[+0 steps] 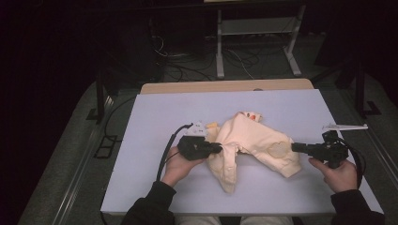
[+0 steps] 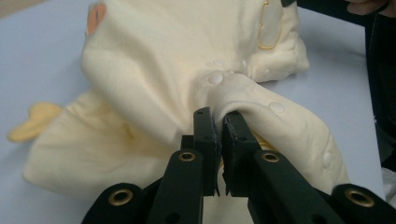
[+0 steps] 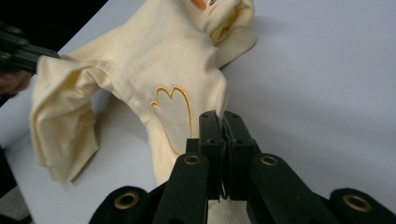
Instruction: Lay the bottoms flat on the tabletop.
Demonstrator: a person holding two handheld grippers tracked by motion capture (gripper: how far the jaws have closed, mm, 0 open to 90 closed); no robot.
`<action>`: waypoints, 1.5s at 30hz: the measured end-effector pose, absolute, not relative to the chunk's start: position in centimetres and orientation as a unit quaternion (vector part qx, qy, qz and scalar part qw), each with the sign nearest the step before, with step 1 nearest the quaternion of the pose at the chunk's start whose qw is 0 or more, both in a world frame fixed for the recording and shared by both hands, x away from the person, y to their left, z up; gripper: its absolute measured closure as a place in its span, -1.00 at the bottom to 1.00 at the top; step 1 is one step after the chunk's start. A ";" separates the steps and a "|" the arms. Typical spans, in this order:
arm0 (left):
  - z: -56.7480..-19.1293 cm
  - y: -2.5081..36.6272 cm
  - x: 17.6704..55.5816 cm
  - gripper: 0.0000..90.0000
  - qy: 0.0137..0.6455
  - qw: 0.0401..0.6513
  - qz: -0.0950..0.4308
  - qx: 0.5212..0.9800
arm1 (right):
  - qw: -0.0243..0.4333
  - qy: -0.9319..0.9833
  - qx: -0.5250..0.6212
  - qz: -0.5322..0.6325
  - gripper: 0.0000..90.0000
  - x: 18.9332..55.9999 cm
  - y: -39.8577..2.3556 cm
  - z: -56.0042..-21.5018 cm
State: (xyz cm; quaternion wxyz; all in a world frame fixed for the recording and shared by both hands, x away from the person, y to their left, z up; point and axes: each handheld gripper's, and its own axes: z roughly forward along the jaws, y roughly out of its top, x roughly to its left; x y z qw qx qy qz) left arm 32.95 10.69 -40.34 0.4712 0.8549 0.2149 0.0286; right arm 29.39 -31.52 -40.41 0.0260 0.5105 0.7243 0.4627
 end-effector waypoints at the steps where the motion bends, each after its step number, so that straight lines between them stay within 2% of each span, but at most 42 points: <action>1: -40.5 10.8 32.8 0.87 0.220 0.471 0.022 0.854 | 0.028 0.725 0.510 0.462 0.92 29.2 -31.5 -40.4; 14: -41.7 11.3 32.5 0.87 0.230 0.469 -0.005 0.853 | -0.012 0.755 0.499 0.425 0.91 27.9 -30.0 -42.0; 26: -43.1 9.9 32.2 0.88 0.220 0.441 -0.024 0.870 | -0.044 0.778 0.483 0.399 0.88 28.3 -28.5 -42.9; 27: -43.1 9.7 32.1 0.88 0.219 0.438 -0.022 0.872 | -0.041 0.780 0.482 0.398 0.81 28.4 -28.5 -42.8; 31: -43.2 9.6 31.9 0.88 0.220 0.437 -0.022 0.872 | -0.030 0.779 0.461 0.425 0.28 28.5 -28.9 -42.3; 34: -43.3 9.8 31.9 0.89 0.223 0.438 -0.022 0.871 | -0.017 0.779 0.457 0.429 0.11 28.9 -28.7 -42.1; 38: -43.3 9.8 31.8 0.89 0.224 0.438 -0.021 0.871 | 0.005 0.781 0.442 0.442 -0.06 29.2 -28.2 -41.0; 45: -43.4 9.7 31.8 0.89 0.224 0.436 -0.016 0.871 | 0.035 0.783 0.425 0.452 -0.14 30.9 -26.4 -39.0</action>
